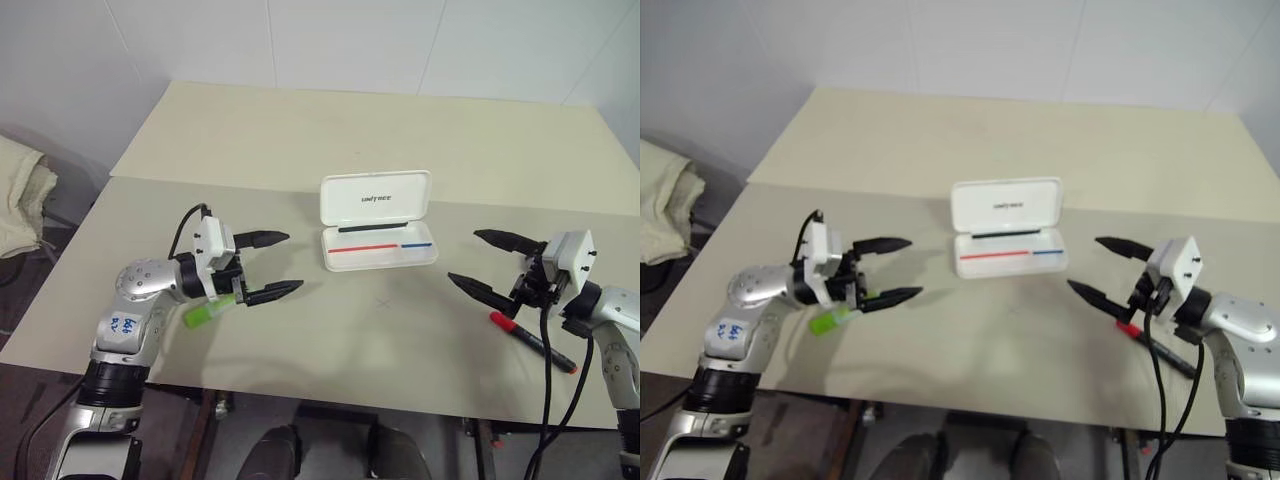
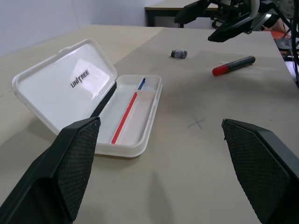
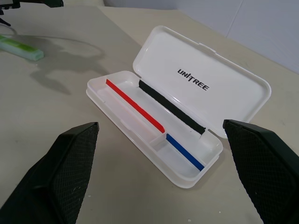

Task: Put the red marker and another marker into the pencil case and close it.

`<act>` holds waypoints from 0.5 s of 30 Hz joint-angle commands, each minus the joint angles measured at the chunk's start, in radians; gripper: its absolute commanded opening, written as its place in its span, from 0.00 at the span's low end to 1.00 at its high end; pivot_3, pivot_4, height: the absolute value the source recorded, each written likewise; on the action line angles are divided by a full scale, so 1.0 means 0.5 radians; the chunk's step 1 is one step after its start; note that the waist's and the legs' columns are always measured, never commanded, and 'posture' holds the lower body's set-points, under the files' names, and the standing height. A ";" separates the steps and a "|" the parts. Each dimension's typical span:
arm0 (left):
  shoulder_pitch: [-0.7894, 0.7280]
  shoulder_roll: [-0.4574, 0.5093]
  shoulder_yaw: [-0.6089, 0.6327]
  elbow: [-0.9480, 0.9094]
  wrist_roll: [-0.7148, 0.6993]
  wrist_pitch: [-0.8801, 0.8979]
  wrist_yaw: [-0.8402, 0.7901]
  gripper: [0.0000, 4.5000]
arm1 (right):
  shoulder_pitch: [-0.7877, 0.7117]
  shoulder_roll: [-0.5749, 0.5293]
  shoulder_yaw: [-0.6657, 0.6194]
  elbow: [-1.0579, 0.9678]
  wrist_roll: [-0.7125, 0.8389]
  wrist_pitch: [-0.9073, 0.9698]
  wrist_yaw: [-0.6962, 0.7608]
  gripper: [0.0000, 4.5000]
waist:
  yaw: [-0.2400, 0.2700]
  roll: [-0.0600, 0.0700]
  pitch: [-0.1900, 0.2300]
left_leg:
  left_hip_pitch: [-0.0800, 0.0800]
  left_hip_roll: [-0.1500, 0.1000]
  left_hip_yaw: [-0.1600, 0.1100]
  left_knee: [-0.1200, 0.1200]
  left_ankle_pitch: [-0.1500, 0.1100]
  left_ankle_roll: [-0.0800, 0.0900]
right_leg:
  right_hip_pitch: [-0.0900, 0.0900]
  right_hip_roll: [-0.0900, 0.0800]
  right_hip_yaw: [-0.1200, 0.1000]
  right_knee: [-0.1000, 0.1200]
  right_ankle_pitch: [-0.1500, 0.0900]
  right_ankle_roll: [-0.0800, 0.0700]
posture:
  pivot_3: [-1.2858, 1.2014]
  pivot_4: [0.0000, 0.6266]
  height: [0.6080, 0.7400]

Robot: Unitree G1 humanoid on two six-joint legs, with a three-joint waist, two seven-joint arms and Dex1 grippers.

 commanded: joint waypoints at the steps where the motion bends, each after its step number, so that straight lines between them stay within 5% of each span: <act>1: -0.002 0.028 0.050 -0.087 -0.021 -0.007 0.009 0.99 | -0.054 0.009 -0.004 -0.010 0.006 -0.049 0.015 1.00 | -0.001 0.000 0.000 | 0.000 0.000 0.000 0.000 0.000 0.000 | 0.000 0.000 0.000 0.000 0.000 0.000 | 0.52 0.24 1.00; 13: 0.032 -0.042 -0.012 -0.054 0.083 -0.112 0.083 0.99 | -0.137 0.067 0.098 -0.039 -0.023 -0.037 -0.019 1.00 | -0.003 0.000 0.000 | 0.000 0.000 0.000 0.000 0.000 0.000 | -0.001 0.000 0.000 0.000 0.000 0.000 | 0.52 0.24 1.00; 15: 0.034 -0.038 -0.024 -0.046 0.105 -0.128 0.078 0.90 | -0.171 0.089 0.132 -0.028 -0.036 -0.035 -0.024 1.00 | -0.004 0.000 0.000 | 0.000 0.000 0.000 0.000 0.000 0.000 | -0.001 0.000 0.000 0.000 0.000 0.000 | 0.52 0.24 1.00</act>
